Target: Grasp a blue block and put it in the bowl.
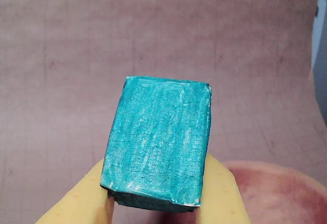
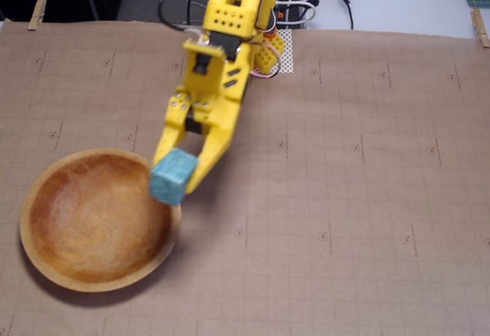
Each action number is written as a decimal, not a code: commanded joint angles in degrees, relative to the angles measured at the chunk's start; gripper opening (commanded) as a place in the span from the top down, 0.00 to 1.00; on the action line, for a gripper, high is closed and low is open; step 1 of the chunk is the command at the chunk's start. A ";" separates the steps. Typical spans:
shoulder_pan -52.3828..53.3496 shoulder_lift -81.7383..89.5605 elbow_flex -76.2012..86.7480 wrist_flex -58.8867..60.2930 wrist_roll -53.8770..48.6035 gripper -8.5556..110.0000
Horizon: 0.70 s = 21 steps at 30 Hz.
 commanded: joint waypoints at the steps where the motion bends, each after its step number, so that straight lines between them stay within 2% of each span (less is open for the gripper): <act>1: 3.34 -3.08 -7.29 -0.79 -0.88 0.90; 11: 10.90 -15.03 -16.35 -0.88 -0.88 0.90; 21: 14.68 -19.69 -16.44 -0.97 -1.14 0.90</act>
